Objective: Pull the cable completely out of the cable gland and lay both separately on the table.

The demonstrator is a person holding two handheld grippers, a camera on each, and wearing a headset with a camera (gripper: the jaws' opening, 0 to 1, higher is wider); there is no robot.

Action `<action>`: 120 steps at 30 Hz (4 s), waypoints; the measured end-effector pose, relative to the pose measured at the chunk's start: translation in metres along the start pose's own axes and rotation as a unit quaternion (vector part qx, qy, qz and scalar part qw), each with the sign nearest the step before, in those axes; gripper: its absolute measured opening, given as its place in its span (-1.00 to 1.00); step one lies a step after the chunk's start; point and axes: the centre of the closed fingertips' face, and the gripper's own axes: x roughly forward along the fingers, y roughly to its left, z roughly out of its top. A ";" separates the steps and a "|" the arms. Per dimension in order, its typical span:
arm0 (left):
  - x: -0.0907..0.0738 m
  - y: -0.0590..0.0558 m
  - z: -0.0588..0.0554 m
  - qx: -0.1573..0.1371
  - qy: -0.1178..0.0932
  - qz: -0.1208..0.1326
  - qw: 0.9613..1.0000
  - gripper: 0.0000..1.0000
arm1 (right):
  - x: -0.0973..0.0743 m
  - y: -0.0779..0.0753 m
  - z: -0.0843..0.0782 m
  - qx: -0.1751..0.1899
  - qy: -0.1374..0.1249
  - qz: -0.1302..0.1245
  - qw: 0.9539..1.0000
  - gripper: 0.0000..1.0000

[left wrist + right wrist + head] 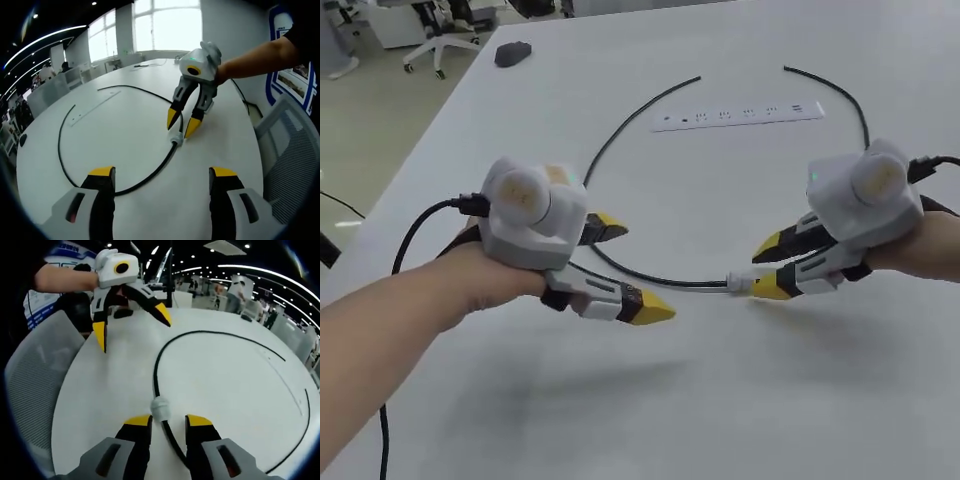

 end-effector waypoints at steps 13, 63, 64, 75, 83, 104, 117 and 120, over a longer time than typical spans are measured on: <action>0.005 -0.004 0.004 -0.010 -0.012 -0.011 1.000 0.62 | 0.011 0.007 -0.001 -0.045 0.019 0.021 0.999 -0.81; 0.029 -0.089 0.035 -0.166 -0.083 -0.194 0.963 -0.67 | -0.029 0.080 0.040 -0.151 -0.024 0.056 0.987 -0.85; 0.029 -0.089 0.035 -0.166 -0.083 -0.194 0.963 -0.67 | -0.029 0.080 0.040 -0.152 -0.024 0.056 0.987 -0.85; 0.029 -0.088 0.040 -0.186 -0.094 -0.195 0.958 -0.67 | -0.031 0.079 0.042 -0.151 -0.027 0.052 0.987 -0.85; 0.029 -0.089 0.040 -0.180 -0.095 -0.190 0.960 -0.69 | -0.032 0.080 0.042 -0.144 -0.026 0.052 0.988 -0.84; 0.024 -0.089 0.049 -0.085 -0.107 -0.175 0.975 -0.70 | -0.048 0.076 0.043 0.042 -0.054 0.102 0.992 -0.83; 0.024 -0.092 0.047 -0.065 -0.101 -0.180 0.976 -0.70 | -0.047 0.086 0.043 0.047 -0.059 0.118 0.990 -0.84; 0.024 -0.094 0.046 -0.066 -0.099 -0.182 0.976 -0.70 | -0.047 0.089 0.042 0.044 -0.054 0.118 0.991 -0.85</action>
